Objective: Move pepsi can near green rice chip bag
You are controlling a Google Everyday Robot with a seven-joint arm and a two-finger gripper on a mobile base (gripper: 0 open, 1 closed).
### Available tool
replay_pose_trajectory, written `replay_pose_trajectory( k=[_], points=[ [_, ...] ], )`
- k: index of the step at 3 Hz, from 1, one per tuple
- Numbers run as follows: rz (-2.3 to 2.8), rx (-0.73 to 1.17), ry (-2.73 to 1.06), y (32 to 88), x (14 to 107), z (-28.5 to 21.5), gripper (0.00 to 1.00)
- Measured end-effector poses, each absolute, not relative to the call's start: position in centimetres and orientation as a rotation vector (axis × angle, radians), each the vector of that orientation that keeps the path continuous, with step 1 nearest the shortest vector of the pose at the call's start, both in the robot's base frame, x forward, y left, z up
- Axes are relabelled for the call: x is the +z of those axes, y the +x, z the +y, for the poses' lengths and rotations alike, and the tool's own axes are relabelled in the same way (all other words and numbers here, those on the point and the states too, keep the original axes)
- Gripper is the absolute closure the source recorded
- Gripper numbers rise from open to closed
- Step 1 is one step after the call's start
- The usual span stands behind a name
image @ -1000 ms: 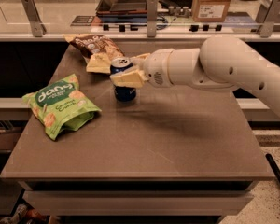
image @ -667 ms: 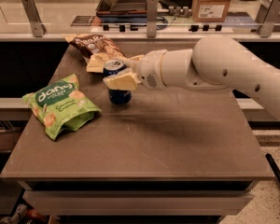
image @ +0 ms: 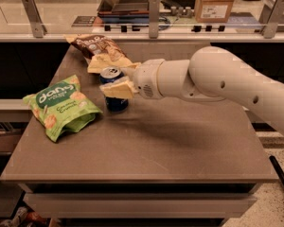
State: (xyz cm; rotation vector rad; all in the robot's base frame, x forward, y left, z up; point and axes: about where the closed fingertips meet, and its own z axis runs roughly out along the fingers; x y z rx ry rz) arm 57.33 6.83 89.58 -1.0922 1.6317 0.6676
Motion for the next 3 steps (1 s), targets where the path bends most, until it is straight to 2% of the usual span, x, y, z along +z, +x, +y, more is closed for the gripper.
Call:
replay_pose_trajectory(
  k=[1,3],
  points=[
    [1.63,0.667,-1.099,57.24,89.78,7.05,0.81],
    [1.625,0.668,-1.107,57.05,89.88,7.45,0.35]
  ],
)
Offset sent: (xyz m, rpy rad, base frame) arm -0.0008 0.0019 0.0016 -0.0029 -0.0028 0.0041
